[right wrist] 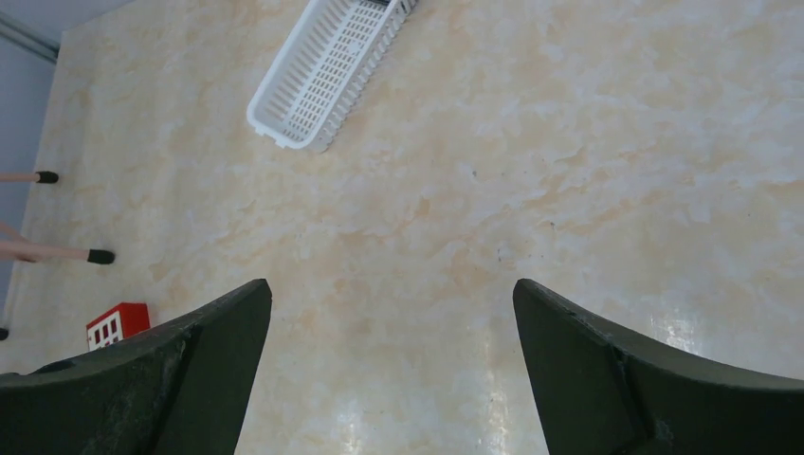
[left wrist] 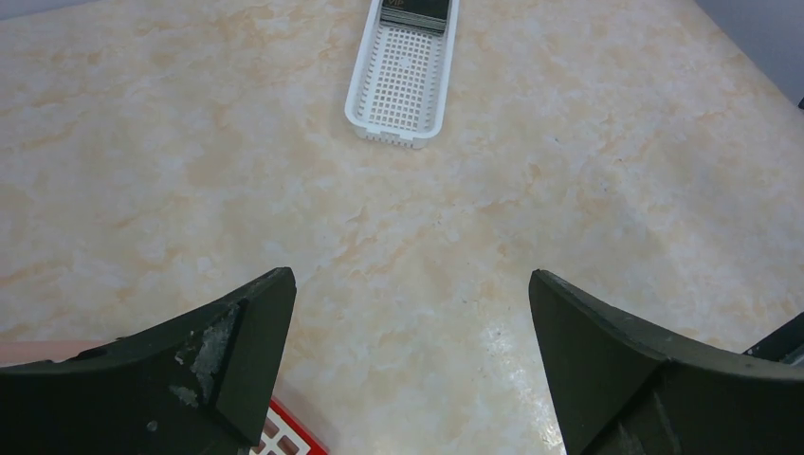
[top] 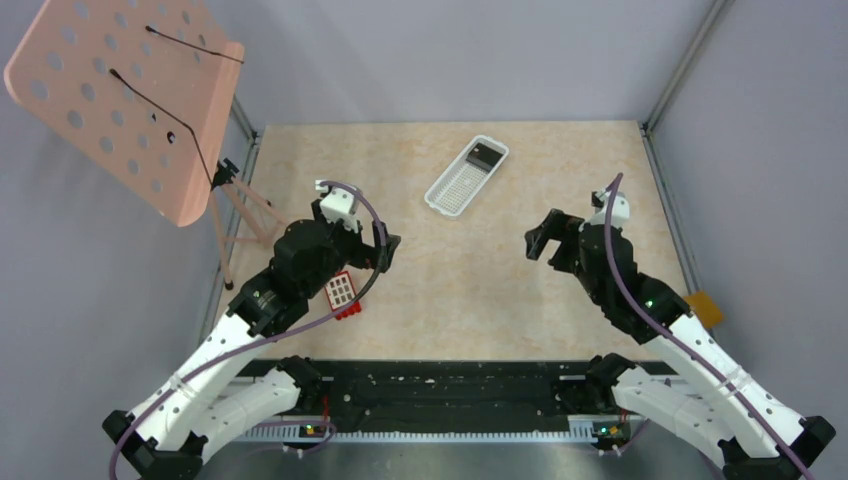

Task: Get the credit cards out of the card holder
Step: Move the card holder to the center of the board.

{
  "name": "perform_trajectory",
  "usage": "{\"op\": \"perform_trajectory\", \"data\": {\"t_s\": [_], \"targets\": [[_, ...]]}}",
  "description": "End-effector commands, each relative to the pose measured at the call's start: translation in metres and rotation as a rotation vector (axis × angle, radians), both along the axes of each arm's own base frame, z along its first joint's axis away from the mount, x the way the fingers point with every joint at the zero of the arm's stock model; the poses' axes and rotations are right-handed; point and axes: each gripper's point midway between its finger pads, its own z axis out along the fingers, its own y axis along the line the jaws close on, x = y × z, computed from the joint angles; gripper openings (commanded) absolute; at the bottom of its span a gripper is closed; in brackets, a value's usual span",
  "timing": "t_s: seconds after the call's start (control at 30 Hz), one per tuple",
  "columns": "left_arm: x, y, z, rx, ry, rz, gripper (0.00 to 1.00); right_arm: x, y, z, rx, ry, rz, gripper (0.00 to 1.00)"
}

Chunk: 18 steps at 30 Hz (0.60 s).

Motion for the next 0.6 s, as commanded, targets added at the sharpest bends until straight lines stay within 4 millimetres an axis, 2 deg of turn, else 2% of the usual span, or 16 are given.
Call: {"op": "perform_trajectory", "data": {"t_s": [0.0, 0.2, 0.37, 0.5, 0.57], "targets": [[0.005, 0.000, 0.010, -0.018, -0.040, 0.012, 0.99, 0.007, -0.011, 0.013, 0.064, -0.047, -0.106, 0.99], [0.006, 0.003, 0.011, -0.016, -0.037, 0.028, 0.99, 0.012, -0.030, 0.007, 0.086, -0.063, -0.248, 0.99], [0.009, 0.013, 0.013, -0.015, -0.012, 0.099, 0.99, 0.018, -0.065, 0.008, 0.023, -0.114, -0.446, 0.94], [0.005, 0.031, 0.017, -0.101, 0.063, 0.236, 0.99, 0.026, -0.097, 0.011, -0.096, -0.132, -0.621, 0.91], [-0.001, 0.037, 0.014, -0.136, 0.095, 0.274, 0.99, 0.037, -0.109, 0.002, -0.139, -0.084, -0.665, 0.91]]}}
